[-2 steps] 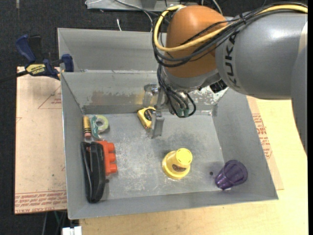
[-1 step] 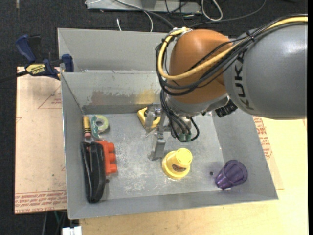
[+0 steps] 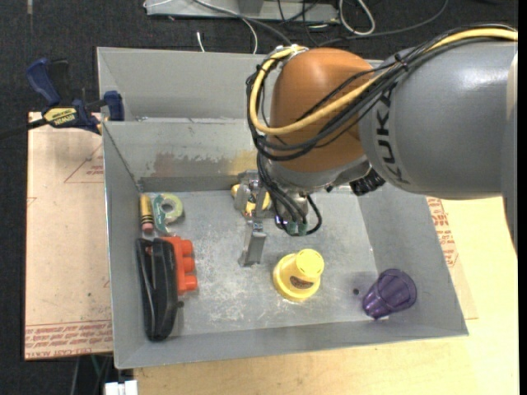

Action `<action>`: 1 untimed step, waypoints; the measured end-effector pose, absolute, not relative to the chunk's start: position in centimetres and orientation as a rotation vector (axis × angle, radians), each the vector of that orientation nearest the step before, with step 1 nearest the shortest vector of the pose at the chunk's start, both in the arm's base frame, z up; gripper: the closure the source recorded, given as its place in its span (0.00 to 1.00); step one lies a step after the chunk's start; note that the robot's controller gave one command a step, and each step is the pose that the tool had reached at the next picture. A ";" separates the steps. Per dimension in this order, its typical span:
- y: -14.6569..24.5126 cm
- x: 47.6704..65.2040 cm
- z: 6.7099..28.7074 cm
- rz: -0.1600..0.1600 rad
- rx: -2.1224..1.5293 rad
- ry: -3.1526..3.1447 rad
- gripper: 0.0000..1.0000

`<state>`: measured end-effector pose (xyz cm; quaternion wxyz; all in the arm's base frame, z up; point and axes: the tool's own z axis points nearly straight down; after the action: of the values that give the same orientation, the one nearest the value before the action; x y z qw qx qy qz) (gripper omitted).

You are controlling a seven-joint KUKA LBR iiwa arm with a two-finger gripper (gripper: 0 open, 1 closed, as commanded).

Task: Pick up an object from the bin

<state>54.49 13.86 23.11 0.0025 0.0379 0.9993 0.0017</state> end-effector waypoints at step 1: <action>14.0 53.4 25.0 -0.001 0.107 3.147 0.00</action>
Offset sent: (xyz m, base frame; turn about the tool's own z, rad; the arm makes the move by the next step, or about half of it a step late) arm 0.0099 0.0029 -0.0497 -0.1475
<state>53.40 14.04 24.96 -0.0038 0.0341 0.9994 -0.0004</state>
